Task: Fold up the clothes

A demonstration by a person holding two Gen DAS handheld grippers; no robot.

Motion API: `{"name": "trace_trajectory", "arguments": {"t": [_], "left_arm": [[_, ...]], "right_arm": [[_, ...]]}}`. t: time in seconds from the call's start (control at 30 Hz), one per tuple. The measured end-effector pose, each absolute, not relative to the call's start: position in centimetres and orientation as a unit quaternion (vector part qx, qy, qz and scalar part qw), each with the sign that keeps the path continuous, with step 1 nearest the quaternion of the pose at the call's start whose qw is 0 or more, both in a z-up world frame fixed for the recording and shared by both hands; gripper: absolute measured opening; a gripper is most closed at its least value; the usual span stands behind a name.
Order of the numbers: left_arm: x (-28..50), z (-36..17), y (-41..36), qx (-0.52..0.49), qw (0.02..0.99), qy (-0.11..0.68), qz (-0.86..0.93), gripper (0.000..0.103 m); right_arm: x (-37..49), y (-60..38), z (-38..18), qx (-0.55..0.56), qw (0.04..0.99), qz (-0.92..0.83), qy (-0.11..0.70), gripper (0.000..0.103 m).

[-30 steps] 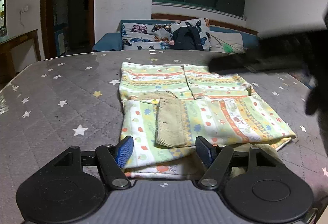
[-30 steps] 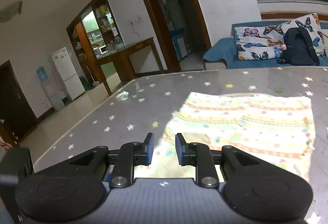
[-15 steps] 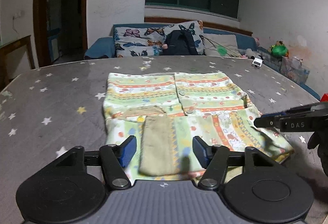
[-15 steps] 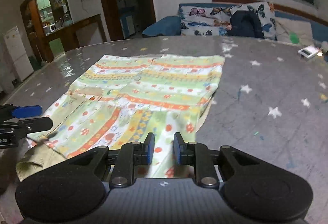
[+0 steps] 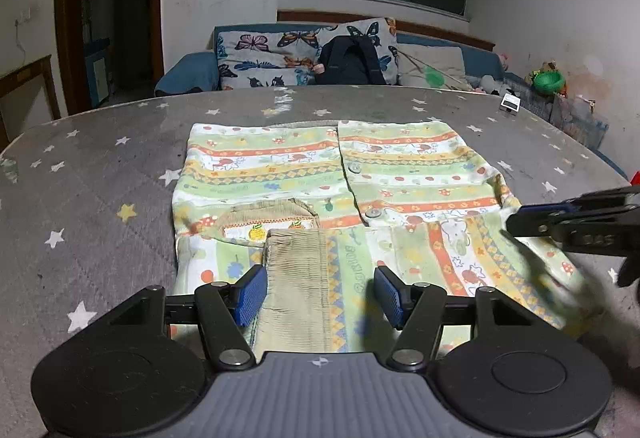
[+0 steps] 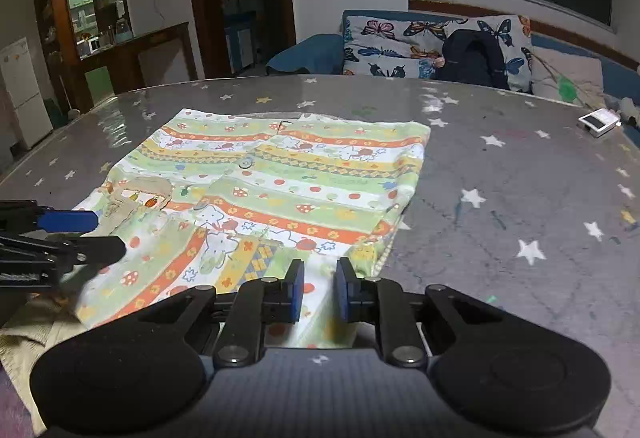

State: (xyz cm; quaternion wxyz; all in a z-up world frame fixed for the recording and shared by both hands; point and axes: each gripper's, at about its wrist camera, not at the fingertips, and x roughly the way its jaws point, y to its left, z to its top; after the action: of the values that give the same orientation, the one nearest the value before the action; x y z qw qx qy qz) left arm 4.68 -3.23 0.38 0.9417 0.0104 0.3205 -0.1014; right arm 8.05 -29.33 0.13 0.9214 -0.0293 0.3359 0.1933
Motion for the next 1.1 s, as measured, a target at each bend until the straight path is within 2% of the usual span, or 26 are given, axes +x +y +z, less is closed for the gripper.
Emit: {"name": "trace_trajectory", "arguments": {"t": [0.47,0.57,0.7,0.83,0.9,0.97,1.03,1.1], "left_arm": [[3.3,0.5,-3.4,0.041,0.943,0.315,-0.096,0.064],[2.9,0.3,-3.6,0.052,0.942,0.317,-0.096,0.064],[2.4,0.5,-3.5,0.056,0.941,0.321,-0.096,0.064],[1.5,1.1,-3.1,0.055,0.941,0.320,-0.092,0.071],[1.1,1.2,-3.0,0.052,0.941,0.322,-0.087,0.076],[0.7,1.2,-2.9,0.045,0.941,0.326,-0.080,0.087],[0.3,1.3,-2.9,0.039,0.942,0.326,-0.075,0.091],[-0.1,1.4,-2.8,0.038,0.942,0.328,-0.069,0.096]], "right_arm": [[4.0,-30.5,0.9,-0.046,0.921,0.213,0.324,0.023],[3.2,-30.4,1.0,-0.040,0.919,0.228,0.319,0.028],[2.7,-30.0,0.4,-0.056,0.916,0.231,0.325,0.029],[2.1,-30.0,0.7,-0.058,0.916,0.234,0.321,0.032],[1.9,-30.1,0.8,-0.058,0.916,0.235,0.320,0.043],[1.8,-30.1,0.4,-0.063,0.914,0.235,0.324,0.043],[1.6,-30.1,0.3,-0.063,0.915,0.235,0.323,0.044],[1.5,-30.1,0.4,-0.059,0.916,0.235,0.321,0.049]]}}
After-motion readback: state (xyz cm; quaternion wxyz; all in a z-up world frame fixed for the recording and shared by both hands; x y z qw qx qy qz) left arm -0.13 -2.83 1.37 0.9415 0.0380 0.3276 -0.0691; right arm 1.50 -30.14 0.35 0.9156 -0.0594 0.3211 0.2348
